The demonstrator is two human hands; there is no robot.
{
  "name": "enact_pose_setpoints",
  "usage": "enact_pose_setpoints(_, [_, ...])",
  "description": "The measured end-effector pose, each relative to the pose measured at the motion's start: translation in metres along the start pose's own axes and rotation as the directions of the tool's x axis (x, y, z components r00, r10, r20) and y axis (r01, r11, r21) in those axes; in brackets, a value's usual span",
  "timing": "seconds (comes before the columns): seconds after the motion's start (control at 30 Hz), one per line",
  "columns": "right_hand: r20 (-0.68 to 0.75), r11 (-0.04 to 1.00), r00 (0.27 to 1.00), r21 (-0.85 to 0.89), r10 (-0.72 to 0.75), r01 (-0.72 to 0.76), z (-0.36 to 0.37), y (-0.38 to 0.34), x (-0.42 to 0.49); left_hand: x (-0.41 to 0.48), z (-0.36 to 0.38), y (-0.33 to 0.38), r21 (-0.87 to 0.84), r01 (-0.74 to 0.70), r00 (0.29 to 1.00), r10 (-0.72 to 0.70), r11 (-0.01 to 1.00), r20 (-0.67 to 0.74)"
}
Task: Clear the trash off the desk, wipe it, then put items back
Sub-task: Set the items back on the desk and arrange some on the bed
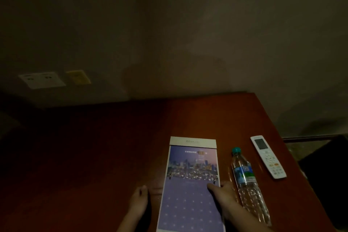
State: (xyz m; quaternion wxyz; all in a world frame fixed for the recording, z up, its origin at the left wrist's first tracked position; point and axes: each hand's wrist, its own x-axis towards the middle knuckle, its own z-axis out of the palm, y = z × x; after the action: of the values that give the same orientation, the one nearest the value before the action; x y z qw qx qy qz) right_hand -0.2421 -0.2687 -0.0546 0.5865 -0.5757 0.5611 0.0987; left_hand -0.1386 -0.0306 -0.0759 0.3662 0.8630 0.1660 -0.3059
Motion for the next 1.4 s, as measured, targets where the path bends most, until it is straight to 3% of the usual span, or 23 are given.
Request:
enact_pose_setpoints(0.2, [0.229,0.992,0.973,0.124,-0.025,-0.004,-0.016,-0.011,-0.017,0.012,-0.007,0.006,-0.065,-0.044,0.997,0.040,0.997,-0.059])
enact_pose_setpoints(0.47, [0.273,0.948,0.934,0.281,-0.229,0.151,-0.021,-0.038,-0.019,0.023,-0.014,0.023,-0.048,-0.107,0.992,0.104,0.993,-0.064])
enact_pose_setpoints(0.7, [0.322,0.821,0.776,0.398,-0.542,0.409,-0.026,-0.119,-0.038,0.029,-0.026,0.034,-0.059,-0.130,0.985,0.122,0.990,-0.123])
enact_pose_setpoints(0.87, [0.324,0.762,0.699,0.401,-0.637,0.509,-0.023,-0.161,-0.029,0.033,-0.032,0.038,-0.070,-0.157,0.974,0.143,0.985,-0.178])
enact_pose_setpoints(0.97, [0.319,0.775,0.708,0.326,-0.630,0.542,-0.022,-0.150,-0.019,0.033,-0.035,0.036,-0.061,-0.156,0.972,0.142,0.986,-0.188])
enact_pose_setpoints(1.17, [0.196,0.826,0.802,0.141,-0.564,0.546,-0.019,-0.116,-0.001,0.038,-0.037,0.040,-0.034,-0.202,0.963,0.192,0.979,-0.189])
enact_pose_setpoints(1.4, [0.215,0.802,0.778,0.059,-0.591,0.594,-0.020,-0.111,0.006,0.029,-0.024,0.044,-0.030,-0.223,0.967,0.217,0.974,-0.130])
